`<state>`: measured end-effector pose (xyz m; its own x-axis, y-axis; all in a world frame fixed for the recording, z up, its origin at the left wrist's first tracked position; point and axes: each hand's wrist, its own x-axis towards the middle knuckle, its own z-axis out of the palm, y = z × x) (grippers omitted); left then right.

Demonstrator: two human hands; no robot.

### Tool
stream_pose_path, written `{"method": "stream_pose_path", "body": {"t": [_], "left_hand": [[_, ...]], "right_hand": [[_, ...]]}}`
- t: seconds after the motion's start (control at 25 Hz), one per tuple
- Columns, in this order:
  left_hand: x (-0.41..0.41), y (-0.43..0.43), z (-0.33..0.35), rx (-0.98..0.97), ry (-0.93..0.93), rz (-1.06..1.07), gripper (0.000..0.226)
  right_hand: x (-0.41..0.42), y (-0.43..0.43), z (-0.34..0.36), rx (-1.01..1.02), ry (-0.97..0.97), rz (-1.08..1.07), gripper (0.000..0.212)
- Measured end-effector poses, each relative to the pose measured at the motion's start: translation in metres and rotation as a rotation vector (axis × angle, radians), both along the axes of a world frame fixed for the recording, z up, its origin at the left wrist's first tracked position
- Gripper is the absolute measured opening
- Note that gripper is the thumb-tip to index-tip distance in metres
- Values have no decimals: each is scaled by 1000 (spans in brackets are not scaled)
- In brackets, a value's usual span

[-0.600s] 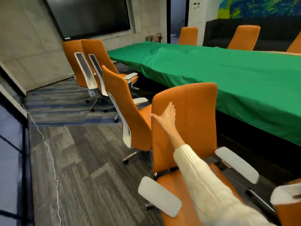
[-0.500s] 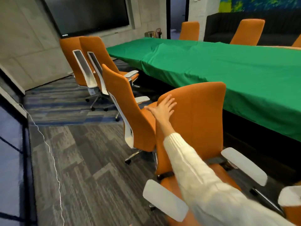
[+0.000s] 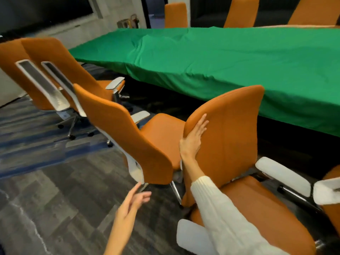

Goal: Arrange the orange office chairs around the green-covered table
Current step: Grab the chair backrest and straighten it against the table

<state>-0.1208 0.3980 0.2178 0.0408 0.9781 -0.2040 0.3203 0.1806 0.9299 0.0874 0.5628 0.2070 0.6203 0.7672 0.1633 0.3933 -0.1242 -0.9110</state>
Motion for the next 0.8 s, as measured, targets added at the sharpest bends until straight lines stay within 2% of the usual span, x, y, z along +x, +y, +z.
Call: {"method": "stream_pose_path", "body": {"t": [0.12, 0.2, 0.4, 0.48, 0.6, 0.8], "left_hand": [[47, 92, 22, 165, 120, -274, 49], [81, 132, 31, 246, 131, -394, 55], [167, 179, 55, 51, -25, -593, 74], [183, 190, 56, 32, -17, -634, 78], [199, 205, 51, 26, -11, -640, 99], [243, 243, 54, 85, 9, -622, 106]], "right_hand": [[15, -3, -8, -35, -104, 155, 106], [29, -7, -13, -12, -65, 285, 105], [73, -13, -15, -28, -39, 481, 102], [88, -13, -6, -22, 2, 514, 101], [123, -11, 1, -28, 74, 574, 101], [197, -5, 7, -89, 263, 719, 101]]}}
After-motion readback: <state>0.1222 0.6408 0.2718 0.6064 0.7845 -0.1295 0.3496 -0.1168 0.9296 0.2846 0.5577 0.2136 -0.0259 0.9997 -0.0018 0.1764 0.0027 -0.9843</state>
